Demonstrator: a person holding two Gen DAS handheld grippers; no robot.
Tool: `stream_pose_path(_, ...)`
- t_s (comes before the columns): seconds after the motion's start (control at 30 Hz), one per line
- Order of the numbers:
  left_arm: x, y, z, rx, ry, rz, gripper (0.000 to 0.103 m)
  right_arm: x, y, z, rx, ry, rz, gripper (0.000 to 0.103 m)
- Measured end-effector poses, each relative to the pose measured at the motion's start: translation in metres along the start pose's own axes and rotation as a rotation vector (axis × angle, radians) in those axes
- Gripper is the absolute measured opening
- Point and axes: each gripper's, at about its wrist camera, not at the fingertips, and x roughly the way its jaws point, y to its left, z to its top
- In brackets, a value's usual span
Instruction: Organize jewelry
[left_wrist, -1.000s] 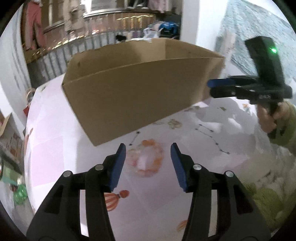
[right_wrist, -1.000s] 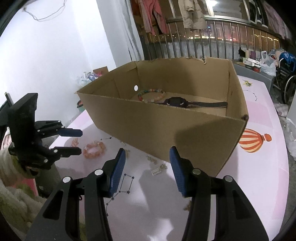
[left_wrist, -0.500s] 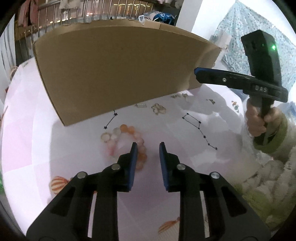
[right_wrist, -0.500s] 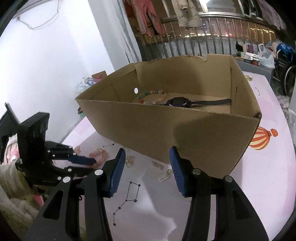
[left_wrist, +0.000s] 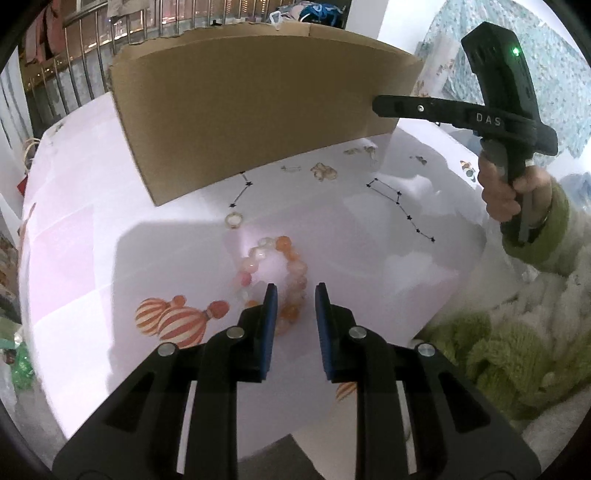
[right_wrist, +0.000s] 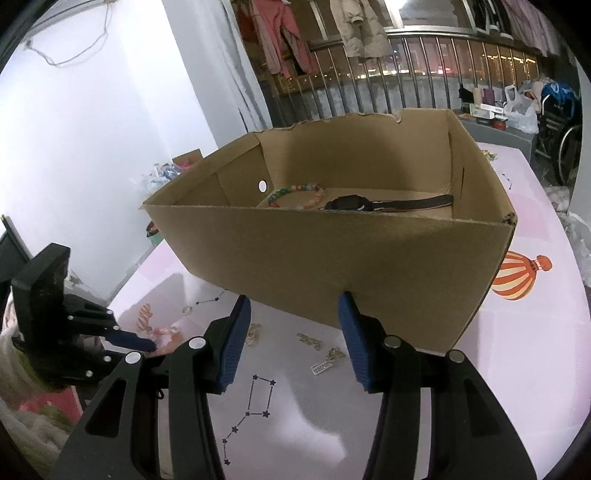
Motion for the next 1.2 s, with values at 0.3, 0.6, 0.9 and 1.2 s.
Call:
stream_pose_path(0.3,0.001,0.009,0.027,-0.011,-0.135,0.088,0.021,-0.005,0.000,-0.002,-0.019,-0.004,0.000,0.049)
stream_pose_path(0.6,0.034,0.013,0.034,0.073,-0.084,0.129,0.021,-0.013,-0.006,-0.008,-0.005,-0.002,0.001,0.049)
stream_pose_path(0.9,0.036,0.011,0.033,0.113,-0.101,0.116,0.009,-0.019,-0.012,-0.014,0.025,-0.005,-0.015,0.049)
stream_pose_path(1.2,0.048,-0.020,0.045,0.193,-0.088,0.074,0.009,-0.039,-0.022,-0.029,0.055,-0.002,-0.069,0.049)
